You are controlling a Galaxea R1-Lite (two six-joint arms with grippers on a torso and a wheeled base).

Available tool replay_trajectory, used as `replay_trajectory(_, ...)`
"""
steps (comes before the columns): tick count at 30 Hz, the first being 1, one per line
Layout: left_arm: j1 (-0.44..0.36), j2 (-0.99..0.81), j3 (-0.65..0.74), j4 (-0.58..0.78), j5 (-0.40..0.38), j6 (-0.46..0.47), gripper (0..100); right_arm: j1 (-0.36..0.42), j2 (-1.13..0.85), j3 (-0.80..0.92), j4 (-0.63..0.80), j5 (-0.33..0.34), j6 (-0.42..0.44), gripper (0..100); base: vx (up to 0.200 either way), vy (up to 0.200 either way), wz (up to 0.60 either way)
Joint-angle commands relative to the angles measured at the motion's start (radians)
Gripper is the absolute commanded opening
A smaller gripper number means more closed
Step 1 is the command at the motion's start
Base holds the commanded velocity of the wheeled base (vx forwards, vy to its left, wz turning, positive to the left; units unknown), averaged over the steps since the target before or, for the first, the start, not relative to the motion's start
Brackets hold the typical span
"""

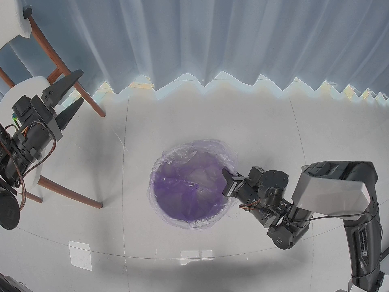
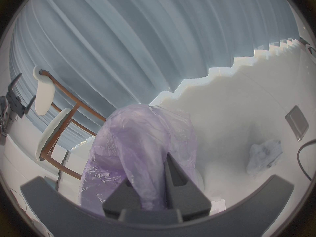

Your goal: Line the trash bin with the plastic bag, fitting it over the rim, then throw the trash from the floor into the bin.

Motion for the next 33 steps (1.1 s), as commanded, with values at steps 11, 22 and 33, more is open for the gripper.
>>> replay_trajectory(11,-0.023,-0.013,0.006,-0.001,0.000,0.005,100,-0.004,0.073,-0.070,-0.015,-0.001,0.103,100,0.000,0.000,0.00)
replay_trajectory(22,-0.060,-0.038,0.030,-0.005,-0.002,0.011,100,-0.039,0.005,0.042,-0.034,-0.002,0.132,100,0.000,0.000,0.00)
replay_trajectory(33,-0.090,0.007,0.095,-0.002,-0.003,0.143,100,-0.056,-0.105,0.157,-0.058,0.033,0.221,100,0.000,0.000,0.00)
